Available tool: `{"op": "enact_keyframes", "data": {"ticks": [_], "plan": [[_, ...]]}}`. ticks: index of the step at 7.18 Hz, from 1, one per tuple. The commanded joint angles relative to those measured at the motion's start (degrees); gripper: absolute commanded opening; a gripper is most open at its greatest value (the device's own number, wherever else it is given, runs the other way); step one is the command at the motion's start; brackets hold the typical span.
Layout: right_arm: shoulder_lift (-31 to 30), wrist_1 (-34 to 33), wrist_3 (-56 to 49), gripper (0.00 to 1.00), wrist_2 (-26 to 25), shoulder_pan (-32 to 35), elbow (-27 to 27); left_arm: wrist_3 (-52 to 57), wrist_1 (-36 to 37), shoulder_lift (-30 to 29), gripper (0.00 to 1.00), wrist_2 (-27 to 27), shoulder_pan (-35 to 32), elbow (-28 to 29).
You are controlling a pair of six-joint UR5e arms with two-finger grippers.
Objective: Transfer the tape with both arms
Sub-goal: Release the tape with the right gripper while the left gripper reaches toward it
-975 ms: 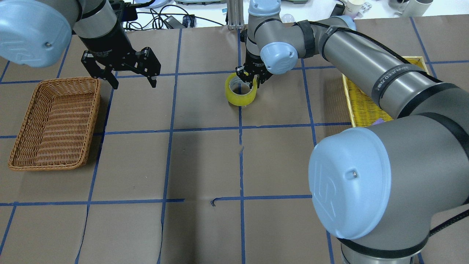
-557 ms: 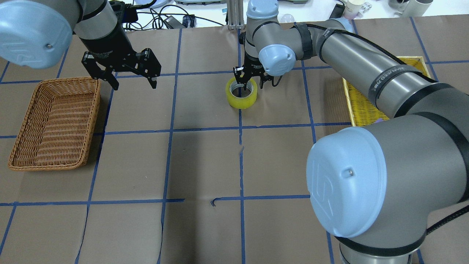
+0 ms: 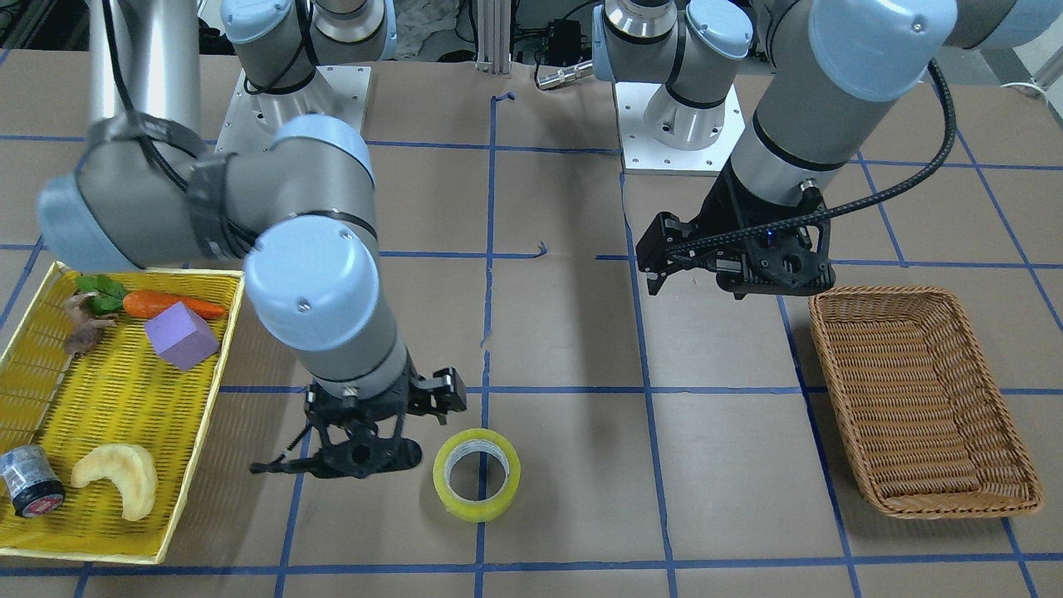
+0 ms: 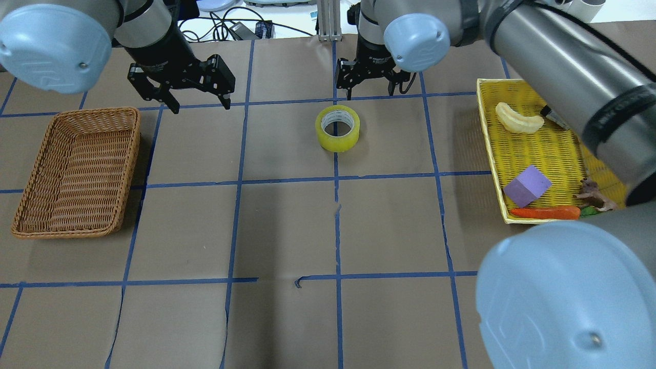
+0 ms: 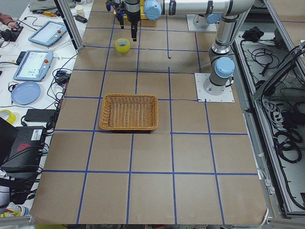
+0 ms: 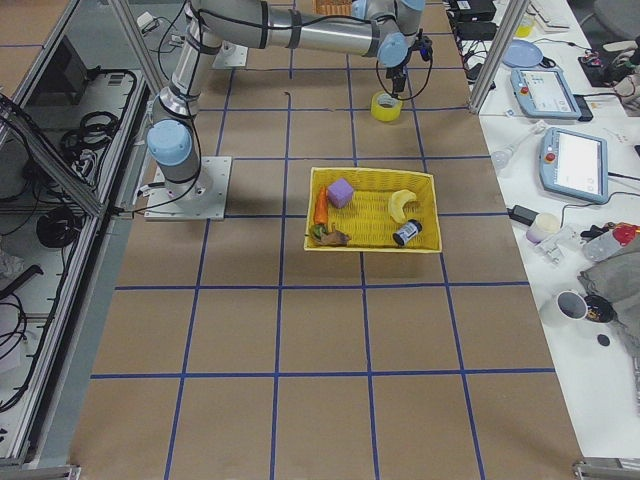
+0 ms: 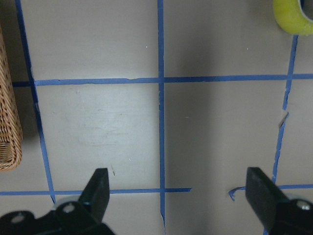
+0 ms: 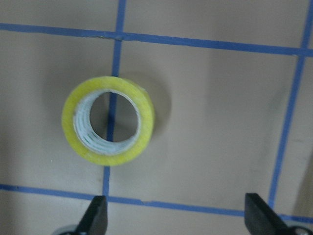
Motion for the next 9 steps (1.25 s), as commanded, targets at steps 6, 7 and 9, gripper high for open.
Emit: {"op": "enact_keyframes", "data": {"ticks": [6, 7, 9], "plan": [[-25.68, 18.61, -10.19, 1.00, -4.66, -13.57, 11.05, -8.51, 24.51, -18.51, 1.00, -2.31, -8.78, 0.39], [-26.03, 18.52, -10.18, 1.00, -4.58, -13.66, 11.13, -8.69, 28.56, -21.59, 1.00, -2.40, -8.78, 0.48], [-26.12, 17.38, -9.74, 1.00, -4.40, -13.57, 11.48, -11.31, 34.73, -25.82, 1.00, -2.66, -9.56, 1.27]]}}
